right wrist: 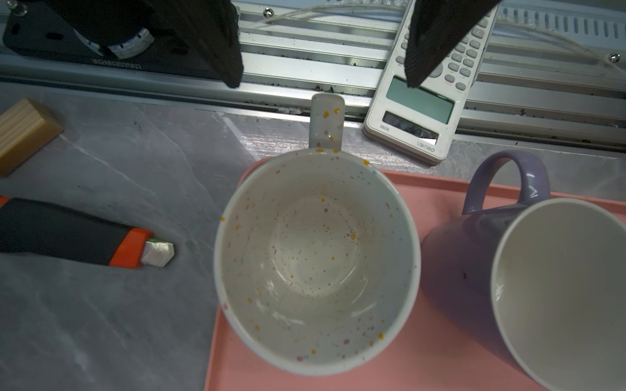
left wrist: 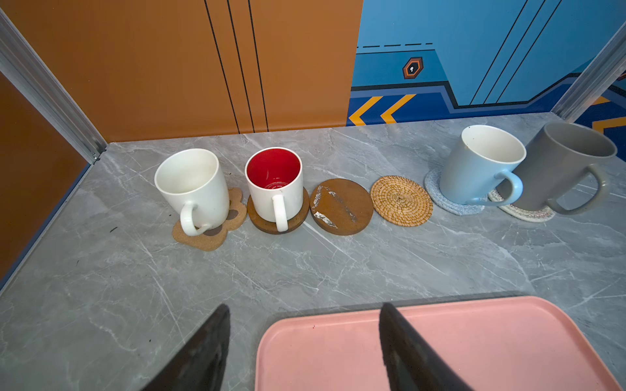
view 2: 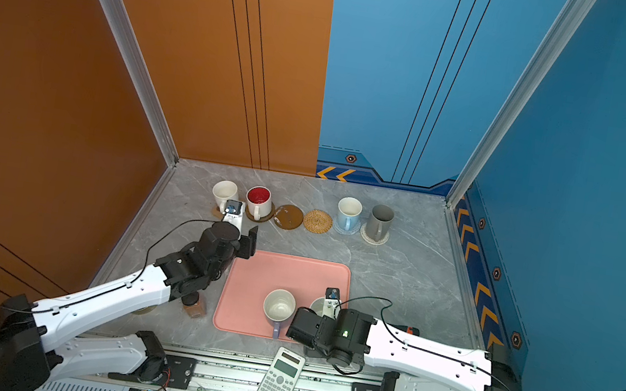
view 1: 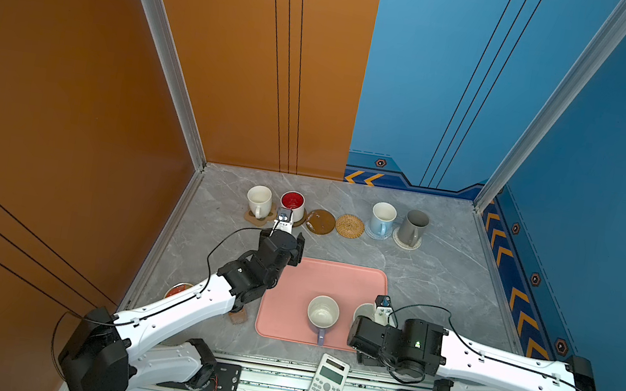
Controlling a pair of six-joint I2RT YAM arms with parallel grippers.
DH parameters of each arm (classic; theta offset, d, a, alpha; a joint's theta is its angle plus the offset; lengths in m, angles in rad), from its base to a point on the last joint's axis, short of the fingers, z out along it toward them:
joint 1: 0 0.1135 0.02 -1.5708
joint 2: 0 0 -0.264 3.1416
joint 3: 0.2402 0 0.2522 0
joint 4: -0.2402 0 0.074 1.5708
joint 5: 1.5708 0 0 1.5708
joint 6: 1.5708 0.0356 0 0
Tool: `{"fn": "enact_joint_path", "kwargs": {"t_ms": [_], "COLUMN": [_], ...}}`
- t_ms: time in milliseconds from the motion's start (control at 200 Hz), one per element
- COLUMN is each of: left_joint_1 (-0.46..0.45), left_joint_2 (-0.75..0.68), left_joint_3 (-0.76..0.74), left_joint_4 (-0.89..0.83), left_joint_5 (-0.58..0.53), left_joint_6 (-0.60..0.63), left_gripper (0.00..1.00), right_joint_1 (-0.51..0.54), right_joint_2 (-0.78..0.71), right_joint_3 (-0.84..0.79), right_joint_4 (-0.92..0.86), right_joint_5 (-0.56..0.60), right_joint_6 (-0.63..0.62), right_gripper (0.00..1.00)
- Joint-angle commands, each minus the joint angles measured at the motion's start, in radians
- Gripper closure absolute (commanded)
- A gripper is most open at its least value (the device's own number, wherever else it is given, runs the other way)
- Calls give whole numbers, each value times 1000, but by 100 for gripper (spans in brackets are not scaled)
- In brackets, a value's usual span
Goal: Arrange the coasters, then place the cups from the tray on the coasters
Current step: 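Move the right gripper over the white speckled mug on the tray, then lower the right gripper into the speckled mug and grip its rim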
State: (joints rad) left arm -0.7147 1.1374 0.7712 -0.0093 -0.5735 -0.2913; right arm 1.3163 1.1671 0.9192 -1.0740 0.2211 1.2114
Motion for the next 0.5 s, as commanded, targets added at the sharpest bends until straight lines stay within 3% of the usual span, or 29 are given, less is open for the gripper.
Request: {"fn": "enact_joint_path", "kwargs": {"t_ms": [0, 270, 496], "left_joint_1": [-4, -2, -1], "left_joint_2": [-22, -34, -27], "left_joint_3": [-19, -31, -32], "left_joint_4": [13, 37, 41], "left_joint_5": [-37, -31, -37], "left_joint_6": [6, 0, -9], "left_gripper": [30, 29, 29], "right_joint_1": [-7, -58, -87], "right_joint_2": [4, 28, 23], "right_joint_3": [-32, -62, -93], "right_joint_4": [60, 89, 124], "right_joint_5": [-15, -35, -54], "right_joint_6": [22, -8, -19], "right_gripper": [33, 48, 51]}}
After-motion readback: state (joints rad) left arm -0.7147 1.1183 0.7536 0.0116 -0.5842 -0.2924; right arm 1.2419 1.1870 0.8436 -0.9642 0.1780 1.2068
